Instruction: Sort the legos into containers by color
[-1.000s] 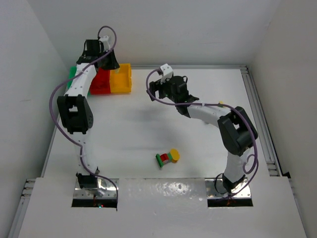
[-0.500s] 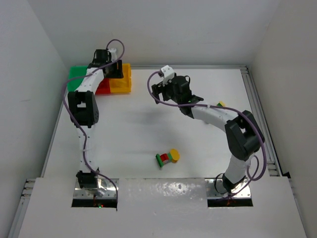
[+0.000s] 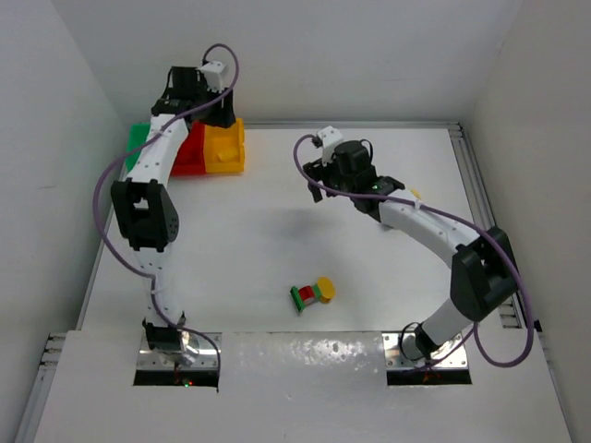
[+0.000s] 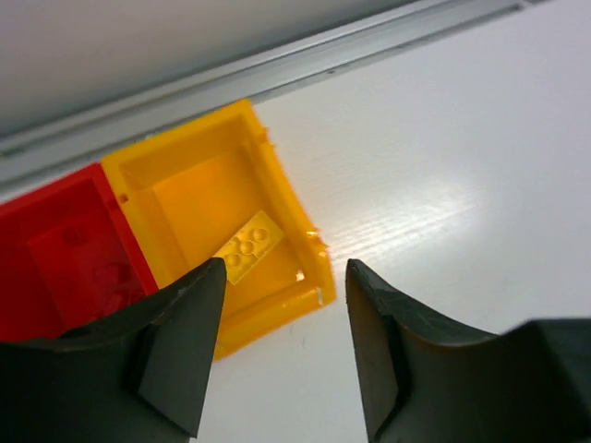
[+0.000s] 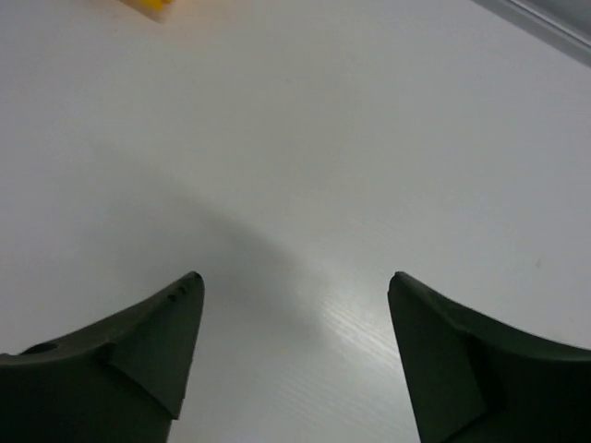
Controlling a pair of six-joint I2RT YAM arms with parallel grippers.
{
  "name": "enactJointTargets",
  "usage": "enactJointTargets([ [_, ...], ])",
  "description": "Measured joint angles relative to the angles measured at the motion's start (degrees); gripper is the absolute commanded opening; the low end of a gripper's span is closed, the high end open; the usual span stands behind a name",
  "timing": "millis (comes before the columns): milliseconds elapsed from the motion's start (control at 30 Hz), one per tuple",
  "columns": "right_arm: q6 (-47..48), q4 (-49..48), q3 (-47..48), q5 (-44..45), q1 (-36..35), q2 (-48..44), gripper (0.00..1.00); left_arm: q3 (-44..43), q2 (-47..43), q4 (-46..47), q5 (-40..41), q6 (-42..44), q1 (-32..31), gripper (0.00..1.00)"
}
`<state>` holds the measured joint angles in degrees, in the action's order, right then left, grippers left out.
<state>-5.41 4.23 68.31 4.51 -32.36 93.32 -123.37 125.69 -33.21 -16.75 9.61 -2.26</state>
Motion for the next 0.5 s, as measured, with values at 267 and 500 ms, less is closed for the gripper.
enactJointTargets([
  [267,-1.9,5.7,-13.7,5.9,1.7,-13.6,0.95,10.1,-14.7,-15.2,-6.0,16.1,-12.3,0.66],
  [500,-6.7,11.6,-24.2,8.7,10.3,-24.6,0.93,23.0,-16.7,-27.9,-7.5,26.9,-27.6,0.73],
])
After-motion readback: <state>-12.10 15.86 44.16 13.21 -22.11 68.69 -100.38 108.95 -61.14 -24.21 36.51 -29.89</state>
